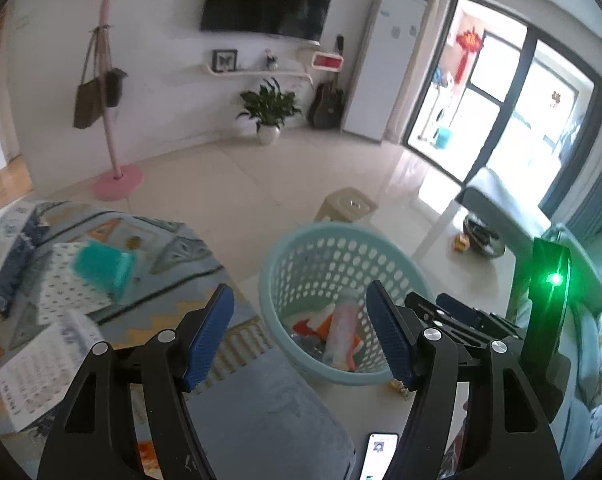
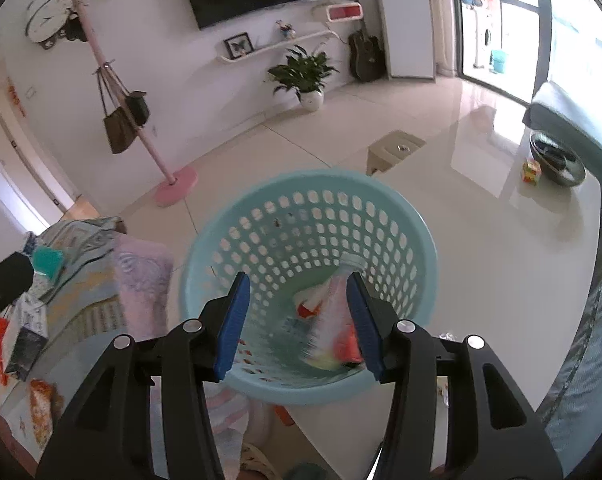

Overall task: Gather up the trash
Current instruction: 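Grasp the white leaflet with the left gripper while the right gripper reaches the orange snack bag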

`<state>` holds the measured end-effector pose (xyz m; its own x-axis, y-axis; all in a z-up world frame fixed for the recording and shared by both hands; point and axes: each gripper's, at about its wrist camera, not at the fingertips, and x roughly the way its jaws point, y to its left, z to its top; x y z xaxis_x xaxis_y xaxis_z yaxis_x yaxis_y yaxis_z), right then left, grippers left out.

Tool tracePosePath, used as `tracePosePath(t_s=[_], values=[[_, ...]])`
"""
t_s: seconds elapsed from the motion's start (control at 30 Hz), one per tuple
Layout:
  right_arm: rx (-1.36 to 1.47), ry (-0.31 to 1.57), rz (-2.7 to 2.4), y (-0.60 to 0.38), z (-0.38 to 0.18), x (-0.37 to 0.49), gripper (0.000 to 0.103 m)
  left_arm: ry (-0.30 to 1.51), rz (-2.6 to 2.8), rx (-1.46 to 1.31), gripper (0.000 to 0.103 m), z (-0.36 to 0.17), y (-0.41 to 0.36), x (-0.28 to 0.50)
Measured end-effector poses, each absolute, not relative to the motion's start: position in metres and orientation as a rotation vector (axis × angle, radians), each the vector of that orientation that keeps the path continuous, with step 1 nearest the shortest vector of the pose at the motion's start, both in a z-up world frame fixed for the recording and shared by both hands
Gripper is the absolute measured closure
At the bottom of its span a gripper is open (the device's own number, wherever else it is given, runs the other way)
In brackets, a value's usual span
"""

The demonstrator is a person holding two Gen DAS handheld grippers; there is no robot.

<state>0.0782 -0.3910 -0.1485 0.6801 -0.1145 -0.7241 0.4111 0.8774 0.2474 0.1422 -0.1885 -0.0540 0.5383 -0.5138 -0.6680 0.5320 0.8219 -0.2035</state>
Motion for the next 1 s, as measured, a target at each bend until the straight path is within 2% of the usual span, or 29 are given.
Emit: tracePosePath(t_s=[0.3, 0.47, 0.7, 0.8, 1.0], values=[[0.331, 0.663, -0.18, -0.331, -0.092, 0.063, 0.056, 0.679, -0.554, -0.053, 0.036, -0.012, -0.116, 0.121], [0.267, 0.634, -0.086, -0.281, -0.073, 0.059, 0.056, 0.659, -0.484, -0.072, 0.036, -0.008, -0.065, 0.121], [0.194, 0.652, 0.041, -0.21, -0.076, 0.056, 0.057, 0.736, -0.438, -0.065, 0.032, -0.039, -0.01, 0.144], [0.159, 0.69, 0.097, -0.184, -0.086, 0.058, 0.071, 0.779, -0.431, -0.042, 0.032, -0.058, -0.003, 0.158], [0.131, 0.748, 0.13, -0.16, -0.107, 0.057, 0.073, 0.865, -0.464, 0.011, 0.032, -0.089, -0.003, 0.176]])
